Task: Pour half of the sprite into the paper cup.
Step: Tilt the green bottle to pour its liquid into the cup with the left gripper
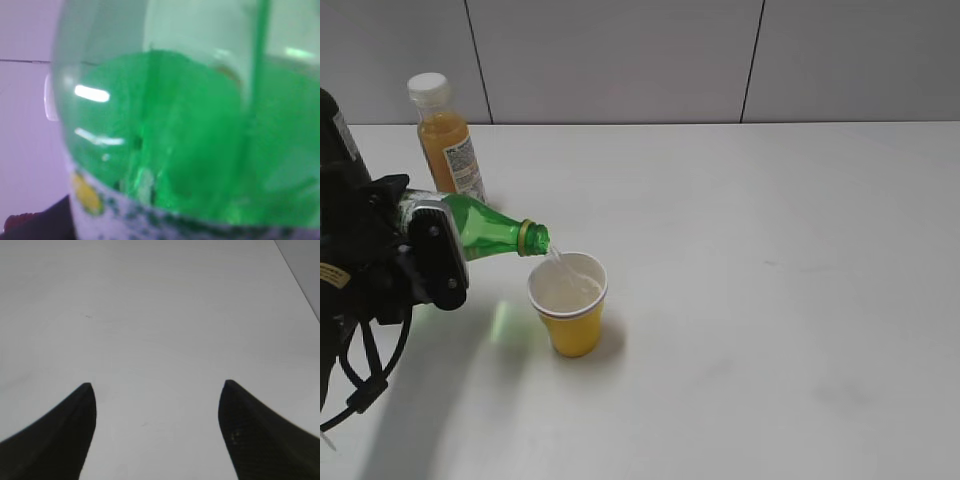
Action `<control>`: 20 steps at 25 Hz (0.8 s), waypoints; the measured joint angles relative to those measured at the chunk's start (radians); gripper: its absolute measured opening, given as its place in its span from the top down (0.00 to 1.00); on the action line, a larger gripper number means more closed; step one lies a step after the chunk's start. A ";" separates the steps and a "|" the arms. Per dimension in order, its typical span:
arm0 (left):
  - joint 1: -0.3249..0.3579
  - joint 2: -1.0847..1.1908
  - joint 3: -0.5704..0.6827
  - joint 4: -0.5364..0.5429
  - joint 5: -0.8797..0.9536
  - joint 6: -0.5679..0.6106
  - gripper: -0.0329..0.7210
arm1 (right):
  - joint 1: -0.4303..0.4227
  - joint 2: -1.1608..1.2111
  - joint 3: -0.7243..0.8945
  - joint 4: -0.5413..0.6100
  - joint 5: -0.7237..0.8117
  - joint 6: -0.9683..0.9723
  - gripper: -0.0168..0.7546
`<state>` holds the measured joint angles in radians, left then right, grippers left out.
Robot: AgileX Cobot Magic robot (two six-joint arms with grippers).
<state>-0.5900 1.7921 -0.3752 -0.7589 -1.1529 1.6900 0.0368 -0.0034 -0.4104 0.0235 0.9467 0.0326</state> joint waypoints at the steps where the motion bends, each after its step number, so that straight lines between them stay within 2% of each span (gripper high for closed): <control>1: 0.000 0.000 0.000 0.000 -0.001 0.000 0.36 | 0.000 0.000 0.000 0.000 0.000 0.000 0.24; 20: 0.000 0.000 -0.001 0.000 -0.005 0.001 0.36 | 0.000 0.000 0.000 0.000 0.000 0.000 0.24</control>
<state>-0.5900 1.7921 -0.3761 -0.7589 -1.1583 1.6908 0.0368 -0.0034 -0.4104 0.0235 0.9467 0.0326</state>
